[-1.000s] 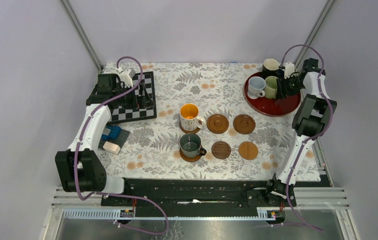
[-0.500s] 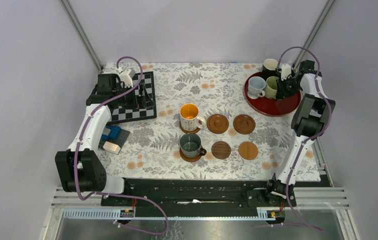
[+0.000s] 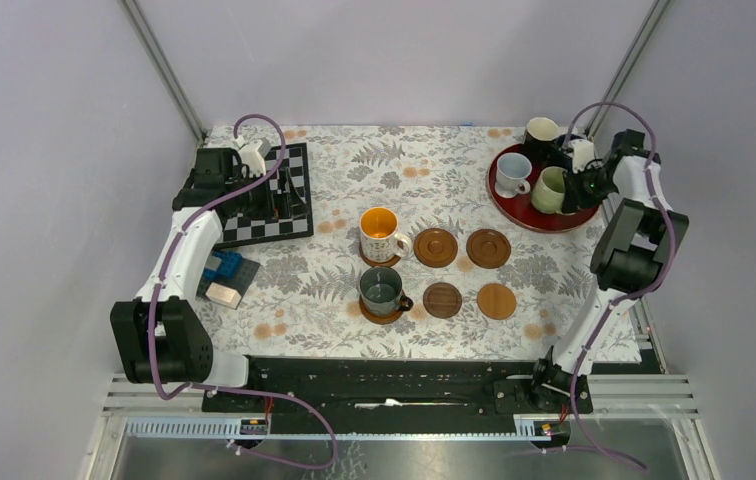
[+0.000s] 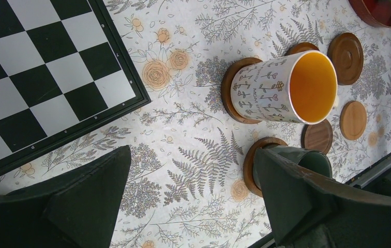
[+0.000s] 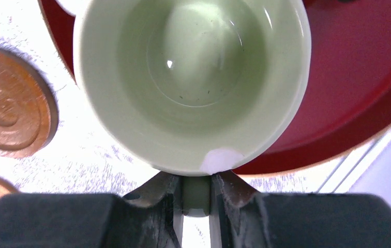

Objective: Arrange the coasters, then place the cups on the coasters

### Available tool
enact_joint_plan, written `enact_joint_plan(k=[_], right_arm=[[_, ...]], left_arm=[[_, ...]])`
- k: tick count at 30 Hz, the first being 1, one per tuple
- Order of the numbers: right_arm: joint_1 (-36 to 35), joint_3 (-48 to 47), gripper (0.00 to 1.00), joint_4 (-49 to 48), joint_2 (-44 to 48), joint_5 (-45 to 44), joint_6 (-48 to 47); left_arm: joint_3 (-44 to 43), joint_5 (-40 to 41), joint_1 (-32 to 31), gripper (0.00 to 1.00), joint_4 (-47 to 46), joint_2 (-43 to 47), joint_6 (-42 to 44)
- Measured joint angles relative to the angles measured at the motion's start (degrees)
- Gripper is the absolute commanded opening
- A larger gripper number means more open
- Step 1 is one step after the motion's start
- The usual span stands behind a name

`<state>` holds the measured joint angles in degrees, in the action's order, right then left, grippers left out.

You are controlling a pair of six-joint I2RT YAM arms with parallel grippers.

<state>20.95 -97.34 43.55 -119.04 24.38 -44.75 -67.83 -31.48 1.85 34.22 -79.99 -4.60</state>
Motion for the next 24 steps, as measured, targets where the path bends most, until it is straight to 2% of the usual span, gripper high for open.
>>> enact_joint_plan(k=[7, 13, 18, 24], right_arm=[[1.8, 0.3, 0.00, 5.1, 8.5, 1.8, -0.7], [-0.1, -1.0, 0.00, 10.1, 14.3, 4.4, -0.8], [-6.9, -0.5, 0.00, 11.3, 17.0, 4.2, 1.4], [-19.8, 5.0, 0.00, 8.8, 21.7, 3.1, 6.5]], left_arm=[[0.0, 0.1, 0.0, 0.99, 0.0, 0.0, 0.0], [-0.1, 1.6, 0.0, 0.99, 0.5, 0.0, -0.3], [-0.7, 3.3, 0.0, 0.99, 2.0, 0.2, -0.4], [-0.9, 4.1, 0.0, 0.99, 2.2, 0.9, -0.4]])
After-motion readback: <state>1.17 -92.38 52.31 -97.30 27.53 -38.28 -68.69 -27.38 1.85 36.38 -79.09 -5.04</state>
